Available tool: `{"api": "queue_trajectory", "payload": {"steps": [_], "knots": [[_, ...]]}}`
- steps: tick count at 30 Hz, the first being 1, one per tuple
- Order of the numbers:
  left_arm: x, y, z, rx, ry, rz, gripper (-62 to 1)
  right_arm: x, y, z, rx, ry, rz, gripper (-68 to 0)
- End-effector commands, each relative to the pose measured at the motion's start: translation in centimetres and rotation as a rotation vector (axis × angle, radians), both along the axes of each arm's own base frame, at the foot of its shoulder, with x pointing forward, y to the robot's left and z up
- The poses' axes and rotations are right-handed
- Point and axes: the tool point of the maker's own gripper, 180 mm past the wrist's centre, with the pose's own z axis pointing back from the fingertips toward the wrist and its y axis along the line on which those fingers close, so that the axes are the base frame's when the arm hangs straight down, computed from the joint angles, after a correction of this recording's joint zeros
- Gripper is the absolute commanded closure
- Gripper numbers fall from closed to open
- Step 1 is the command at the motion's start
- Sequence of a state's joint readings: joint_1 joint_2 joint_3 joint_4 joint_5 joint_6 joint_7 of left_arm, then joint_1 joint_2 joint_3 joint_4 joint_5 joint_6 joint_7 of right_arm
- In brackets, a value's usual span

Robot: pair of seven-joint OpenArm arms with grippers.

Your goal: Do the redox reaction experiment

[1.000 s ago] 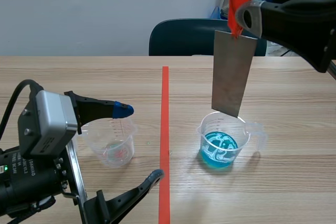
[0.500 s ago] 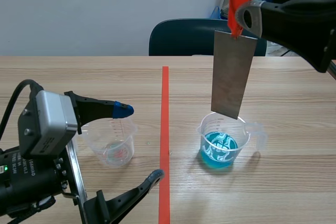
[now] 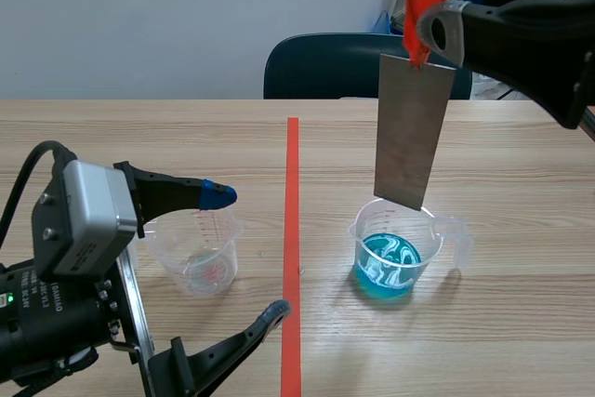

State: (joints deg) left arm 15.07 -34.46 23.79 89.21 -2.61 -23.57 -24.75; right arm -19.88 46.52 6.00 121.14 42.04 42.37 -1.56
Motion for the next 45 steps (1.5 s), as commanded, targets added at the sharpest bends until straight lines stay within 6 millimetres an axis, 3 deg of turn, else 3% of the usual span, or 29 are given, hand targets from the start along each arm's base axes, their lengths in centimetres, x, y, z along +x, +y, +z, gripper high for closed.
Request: {"api": "queue_trajectory", "payload": {"steps": [1,45], "knots": [[0.56,-0.01,1.23,-0.035,-0.03,0.013,-62.3,-0.09,0.03,0.85,0.013,-0.024,0.015,-0.6],[0.54,-0.02,1.22,-0.035,-0.029,0.012,-62.3,0.04,0.06,0.93,0.041,-0.021,-0.002,-0.6]]}}
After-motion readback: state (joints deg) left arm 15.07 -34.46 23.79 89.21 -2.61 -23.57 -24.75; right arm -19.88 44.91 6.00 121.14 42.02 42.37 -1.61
